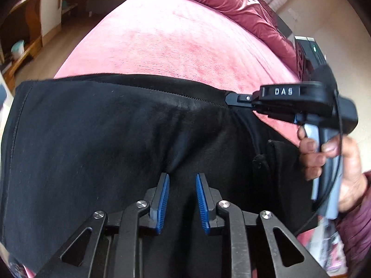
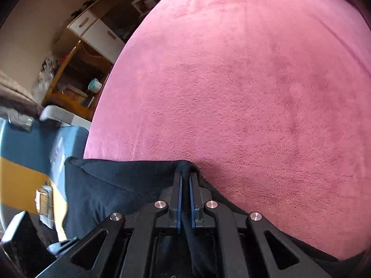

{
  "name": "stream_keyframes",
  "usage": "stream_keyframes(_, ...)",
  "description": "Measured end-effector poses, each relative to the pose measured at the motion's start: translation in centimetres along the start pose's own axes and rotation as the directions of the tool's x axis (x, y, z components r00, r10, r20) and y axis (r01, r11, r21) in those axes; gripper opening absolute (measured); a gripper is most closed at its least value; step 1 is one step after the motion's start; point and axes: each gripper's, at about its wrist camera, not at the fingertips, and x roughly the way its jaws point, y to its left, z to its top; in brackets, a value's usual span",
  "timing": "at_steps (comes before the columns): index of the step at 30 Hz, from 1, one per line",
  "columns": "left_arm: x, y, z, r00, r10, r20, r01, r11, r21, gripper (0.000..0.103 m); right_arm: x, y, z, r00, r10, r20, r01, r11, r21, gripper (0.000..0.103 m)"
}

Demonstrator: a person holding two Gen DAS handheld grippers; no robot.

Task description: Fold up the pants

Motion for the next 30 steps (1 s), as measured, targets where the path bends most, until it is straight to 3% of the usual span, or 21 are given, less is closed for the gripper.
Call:
stream_keyframes(2, -1.2, 0.9, -0.1, 1.0, -0.023, 0.007, 0.023, 0.999, -0.042, 0.033, -1.3, 0.3, -0.3, 1.0, 0.009, 0.028, -0.009, 1.0, -0.007, 0.011)
stream_keyframes(4, -3.2, 2.1, -0.2, 0.999, -0.03, 0.037, 0.033, 0.996, -0.086, 0.035, -3.3, 0.3, -0.9, 0.997, -0.016, 0.073, 0.017, 1.0, -0.018, 0.027)
stream_keyframes(5, -4.6, 3.2, -0.4, 0.998, -0.037, 0.06, 0.044, 0.992, -0.119, 0.037, -4.2, 0.3, -1.4, 0.996, -0.018, 0.09, 0.019, 1.0, -0.016, 0.043)
stream_keyframes(6, -5.5, 4.1, -0.5, 0.996, -0.039, 0.074, 0.05, 0.988, -0.144, 0.037, -5.3, 0.6, -2.2, 0.994, -0.012, 0.111, 0.014, 1.0, -0.018, 0.049)
stream_keyframes(9, -9.2, 7.6, -1.3, 0.991, -0.015, 0.132, 0.045, 0.973, -0.227, 0.04, -7.6, 1.7, -4.4, 0.987, -0.032, 0.156, 0.042, 0.997, -0.061, 0.05)
stream_keyframes(11, -11.8, 10.5, -1.8, 0.984, 0.038, 0.174, 0.012, 0.959, -0.282, 0.04, -8.9, 2.4, -6.2, 0.984, -0.029, 0.176, 0.044, 0.995, -0.085, 0.052)
stream_keyframes(15, -15.0, 17.5, -4.1, 0.976, 0.104, 0.194, -0.007, 0.895, -0.446, 0.04, -11.4, 2.6, -10.6, 0.98, -0.018, 0.197, 0.04, 0.994, -0.106, 0.056)
stream_keyframes(18, -14.6, 21.6, -5.7, 0.983, 0.022, 0.183, 0.084, 0.83, -0.552, 0.04, -11.6, 2.5, -13.1, 0.98, -0.036, 0.195, 0.056, 0.994, -0.095, 0.057)
stream_keyframes(21, -12.9, 23.6, -6.4, 0.983, -0.058, 0.172, 0.152, 0.78, -0.607, 0.053, -11.8, 2.2, -15.4, 0.981, -0.046, 0.187, 0.061, 0.995, -0.076, 0.058)
stream_keyframes(22, -12.3, 23.2, -6.8, 0.983, -0.065, 0.171, 0.158, 0.776, -0.611, 0.063, -11.8, 2.1, -15.9, 0.982, -0.049, 0.184, 0.063, 0.996, -0.069, 0.058)
stream_keyframes(23, -11.8, 23.4, -7.0, 0.983, -0.081, 0.163, 0.166, 0.773, -0.612, 0.067, -11.8, 2.1, -16.2, 0.982, -0.049, 0.181, 0.06, 0.996, -0.061, 0.059)
stream_keyframes(25, -10.6, 23.2, -7.3, 0.987, -0.099, 0.128, 0.158, 0.76, -0.63, 0.067, -11.8, 2.0, -17.0, 0.984, -0.048, 0.173, 0.056, 0.998, -0.042, 0.06)
stream_keyframes(30, -8.7, 22.6, -7.5, 0.988, -0.134, 0.075, 0.151, 0.759, -0.634, 0.061, -12.1, 2.1, -18.8, 0.985, -0.053, 0.166, 0.059, 0.998, -0.034, 0.061)
